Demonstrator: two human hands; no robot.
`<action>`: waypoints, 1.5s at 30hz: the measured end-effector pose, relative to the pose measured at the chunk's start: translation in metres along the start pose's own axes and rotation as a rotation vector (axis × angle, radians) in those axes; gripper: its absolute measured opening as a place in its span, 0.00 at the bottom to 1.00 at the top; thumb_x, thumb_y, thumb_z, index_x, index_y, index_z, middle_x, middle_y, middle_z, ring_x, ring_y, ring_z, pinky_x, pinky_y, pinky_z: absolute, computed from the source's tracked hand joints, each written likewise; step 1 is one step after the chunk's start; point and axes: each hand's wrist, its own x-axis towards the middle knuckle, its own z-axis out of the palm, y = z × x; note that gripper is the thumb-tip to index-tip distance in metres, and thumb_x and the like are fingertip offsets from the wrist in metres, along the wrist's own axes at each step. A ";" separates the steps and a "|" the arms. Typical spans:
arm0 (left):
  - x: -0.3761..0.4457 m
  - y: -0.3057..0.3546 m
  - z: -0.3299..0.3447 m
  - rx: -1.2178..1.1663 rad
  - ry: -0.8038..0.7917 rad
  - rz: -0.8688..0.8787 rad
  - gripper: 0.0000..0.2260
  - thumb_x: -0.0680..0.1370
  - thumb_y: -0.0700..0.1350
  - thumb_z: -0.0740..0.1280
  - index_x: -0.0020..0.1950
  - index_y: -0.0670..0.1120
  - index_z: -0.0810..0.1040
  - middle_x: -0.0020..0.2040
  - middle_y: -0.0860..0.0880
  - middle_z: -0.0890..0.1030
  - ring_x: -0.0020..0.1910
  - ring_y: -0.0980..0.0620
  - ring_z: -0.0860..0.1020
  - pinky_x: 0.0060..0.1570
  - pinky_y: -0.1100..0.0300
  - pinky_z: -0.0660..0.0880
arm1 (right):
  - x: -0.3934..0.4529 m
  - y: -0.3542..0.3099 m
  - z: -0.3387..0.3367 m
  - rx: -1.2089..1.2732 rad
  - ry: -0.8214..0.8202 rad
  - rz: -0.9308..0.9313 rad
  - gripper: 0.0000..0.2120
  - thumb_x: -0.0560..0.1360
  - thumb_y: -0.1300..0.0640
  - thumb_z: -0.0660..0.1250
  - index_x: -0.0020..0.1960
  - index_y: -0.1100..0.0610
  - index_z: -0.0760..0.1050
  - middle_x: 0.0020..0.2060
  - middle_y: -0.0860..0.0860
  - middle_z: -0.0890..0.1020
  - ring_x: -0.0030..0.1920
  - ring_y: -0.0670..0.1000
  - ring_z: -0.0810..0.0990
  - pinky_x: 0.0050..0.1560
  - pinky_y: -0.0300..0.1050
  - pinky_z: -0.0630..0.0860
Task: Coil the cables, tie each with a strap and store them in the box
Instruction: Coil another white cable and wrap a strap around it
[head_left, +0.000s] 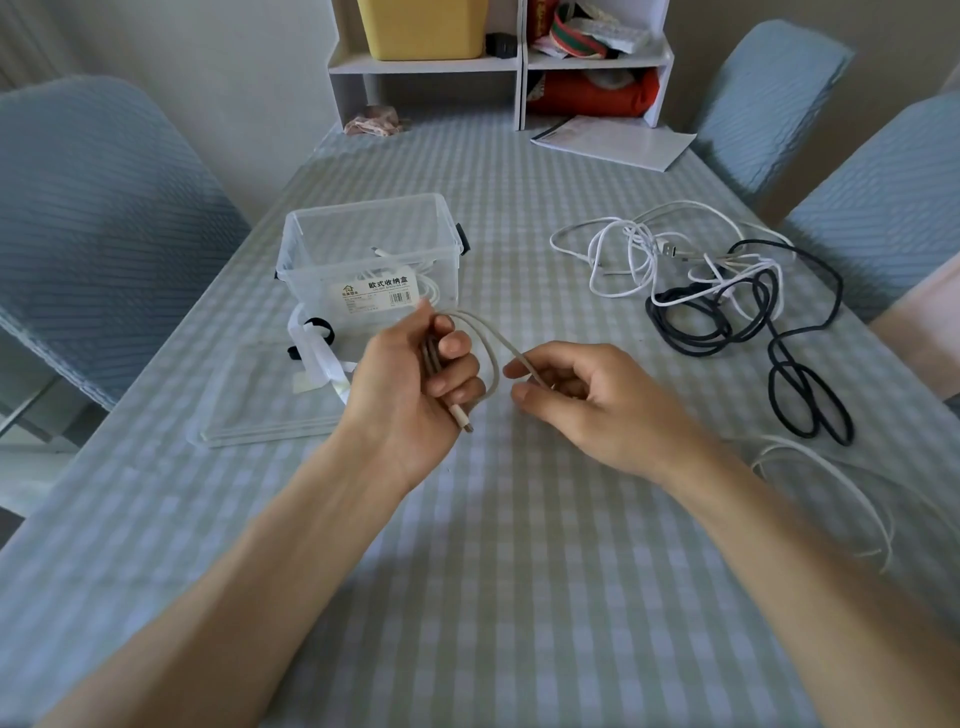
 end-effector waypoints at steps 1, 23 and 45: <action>0.000 0.000 0.000 -0.005 0.001 -0.003 0.15 0.84 0.47 0.55 0.38 0.47 0.69 0.27 0.53 0.68 0.22 0.56 0.59 0.24 0.64 0.62 | 0.000 0.000 0.000 0.004 0.002 -0.006 0.05 0.78 0.52 0.69 0.53 0.47 0.81 0.40 0.45 0.85 0.36 0.43 0.80 0.42 0.43 0.78; 0.004 0.005 -0.001 0.120 0.051 0.297 0.10 0.86 0.46 0.52 0.50 0.46 0.69 0.54 0.45 0.85 0.38 0.51 0.83 0.44 0.59 0.76 | -0.004 0.001 -0.010 -0.316 -0.035 -0.111 0.06 0.76 0.56 0.68 0.48 0.48 0.83 0.37 0.43 0.84 0.37 0.42 0.81 0.38 0.37 0.76; 0.005 -0.023 -0.008 1.498 -0.260 0.498 0.14 0.85 0.48 0.57 0.46 0.45 0.78 0.34 0.59 0.83 0.34 0.59 0.76 0.39 0.65 0.71 | -0.008 -0.001 -0.043 -0.398 0.281 -0.448 0.10 0.71 0.49 0.74 0.40 0.55 0.80 0.34 0.44 0.80 0.35 0.44 0.77 0.38 0.44 0.76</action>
